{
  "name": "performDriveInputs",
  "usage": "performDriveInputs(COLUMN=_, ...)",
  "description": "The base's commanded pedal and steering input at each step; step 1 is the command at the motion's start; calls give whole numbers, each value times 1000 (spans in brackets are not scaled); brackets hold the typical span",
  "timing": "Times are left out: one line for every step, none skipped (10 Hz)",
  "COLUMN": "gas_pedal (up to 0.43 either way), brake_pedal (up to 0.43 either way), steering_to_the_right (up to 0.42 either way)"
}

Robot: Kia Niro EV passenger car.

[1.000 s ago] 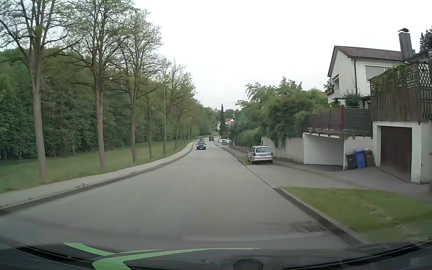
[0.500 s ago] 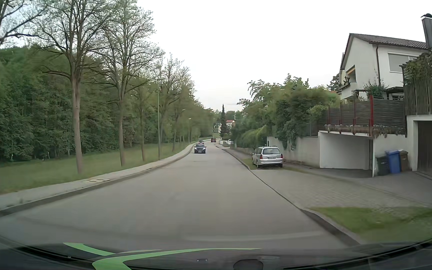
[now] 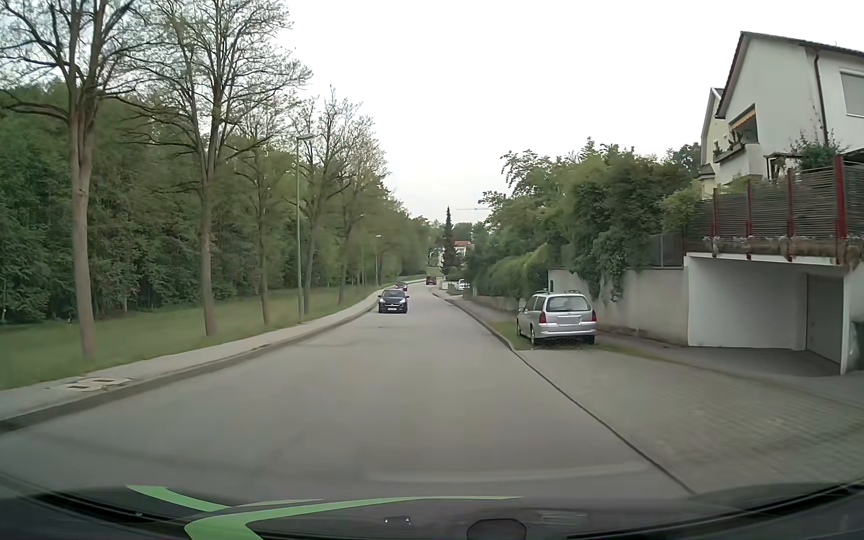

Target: Follow the waypoints while adhering to traffic rules and regulations

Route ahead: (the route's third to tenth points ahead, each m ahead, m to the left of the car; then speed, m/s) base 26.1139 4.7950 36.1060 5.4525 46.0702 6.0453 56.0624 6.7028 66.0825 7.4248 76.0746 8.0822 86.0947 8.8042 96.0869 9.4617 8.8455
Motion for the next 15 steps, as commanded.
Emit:
performDriveInputs(gas_pedal=150, brake_pedal=0, steering_to_the_right=-5)
performDriveInputs(gas_pedal=150, brake_pedal=0, steering_to_the_right=-8)
performDriveInputs(gas_pedal=150, brake_pedal=0, steering_to_the_right=-9)
performDriveInputs(gas_pedal=150, brake_pedal=0, steering_to_the_right=-10)
performDriveInputs(gas_pedal=150, brake_pedal=0, steering_to_the_right=-10)
performDriveInputs(gas_pedal=150, brake_pedal=0, steering_to_the_right=-10)
performDriveInputs(gas_pedal=150, brake_pedal=0, steering_to_the_right=-10)
performDriveInputs(gas_pedal=150, brake_pedal=0, steering_to_the_right=-10)
performDriveInputs(gas_pedal=150, brake_pedal=0, steering_to_the_right=-10)
performDriveInputs(gas_pedal=150, brake_pedal=0, steering_to_the_right=-10)
performDriveInputs(gas_pedal=150, brake_pedal=0, steering_to_the_right=-10)
performDriveInputs(gas_pedal=150, brake_pedal=0, steering_to_the_right=-9)
performDriveInputs(gas_pedal=150, brake_pedal=0, steering_to_the_right=-8)
performDriveInputs(gas_pedal=150, brake_pedal=0, steering_to_the_right=-4)
performDriveInputs(gas_pedal=150, brake_pedal=0, steering_to_the_right=-4)
